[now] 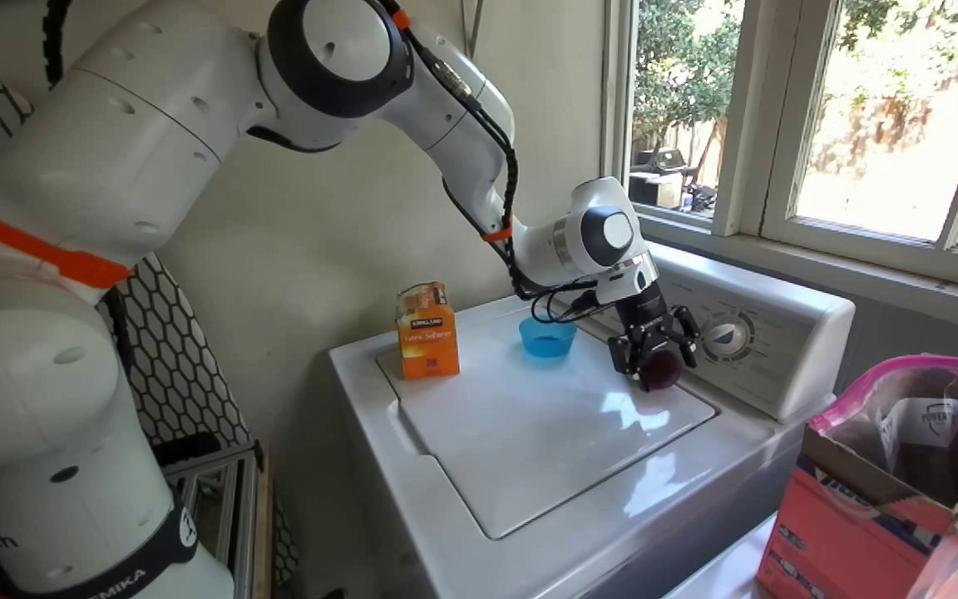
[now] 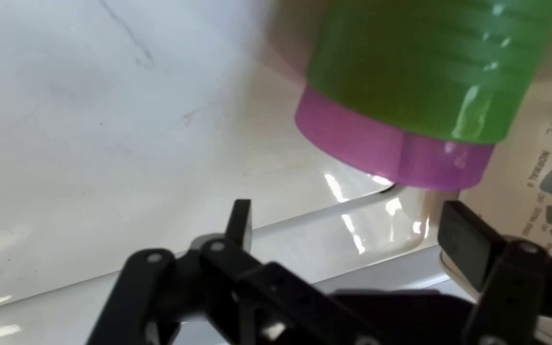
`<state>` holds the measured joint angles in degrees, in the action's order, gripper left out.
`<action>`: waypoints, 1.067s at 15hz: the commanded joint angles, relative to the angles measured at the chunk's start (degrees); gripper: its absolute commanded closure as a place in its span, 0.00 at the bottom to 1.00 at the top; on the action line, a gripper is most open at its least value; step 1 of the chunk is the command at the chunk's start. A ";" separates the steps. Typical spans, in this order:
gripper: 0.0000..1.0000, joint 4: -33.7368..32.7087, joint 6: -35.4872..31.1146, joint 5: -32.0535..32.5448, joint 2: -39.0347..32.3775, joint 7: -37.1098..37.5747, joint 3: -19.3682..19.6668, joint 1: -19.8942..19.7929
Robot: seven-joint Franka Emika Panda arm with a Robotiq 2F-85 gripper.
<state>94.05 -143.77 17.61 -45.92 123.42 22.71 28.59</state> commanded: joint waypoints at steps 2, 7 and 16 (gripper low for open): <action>0.00 1.20 4.28 -0.70 3.11 8.97 -3.52 -1.10; 0.00 -2.43 5.83 7.84 1.57 18.22 -0.50 2.21; 0.00 -1.07 -6.24 14.16 2.07 6.52 -6.99 -3.32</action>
<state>91.83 -145.75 30.29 -44.13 133.37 18.13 27.55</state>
